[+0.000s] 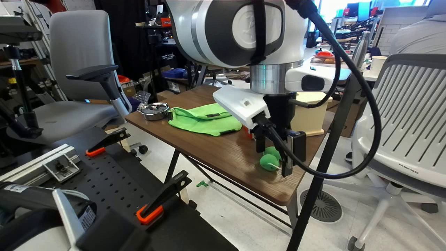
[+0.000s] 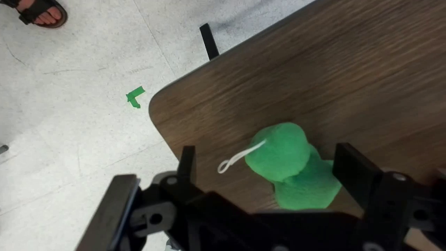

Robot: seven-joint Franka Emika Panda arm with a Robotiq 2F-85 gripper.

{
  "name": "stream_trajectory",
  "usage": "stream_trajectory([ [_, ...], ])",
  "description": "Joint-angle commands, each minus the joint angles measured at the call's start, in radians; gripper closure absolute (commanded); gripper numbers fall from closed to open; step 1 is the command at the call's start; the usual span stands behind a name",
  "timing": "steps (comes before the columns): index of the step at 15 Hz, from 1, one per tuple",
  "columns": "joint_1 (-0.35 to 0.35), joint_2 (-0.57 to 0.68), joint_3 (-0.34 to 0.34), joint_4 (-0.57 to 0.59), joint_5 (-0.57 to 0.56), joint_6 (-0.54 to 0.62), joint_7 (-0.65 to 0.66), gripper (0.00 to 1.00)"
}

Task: Move the green toy to the left

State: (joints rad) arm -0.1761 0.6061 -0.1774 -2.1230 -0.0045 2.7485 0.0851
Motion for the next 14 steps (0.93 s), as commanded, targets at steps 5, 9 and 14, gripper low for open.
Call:
stream_trajectory([
  [5, -0.011, 0.040, 0.026, 0.053, 0.051, -0.003, 0.007, 0.58],
  [9, -0.029, 0.004, 0.033, 0.042, 0.076, -0.020, -0.005, 0.88],
  [14, -0.027, -0.159, 0.034, -0.067, 0.093, -0.044, -0.027, 0.97],
])
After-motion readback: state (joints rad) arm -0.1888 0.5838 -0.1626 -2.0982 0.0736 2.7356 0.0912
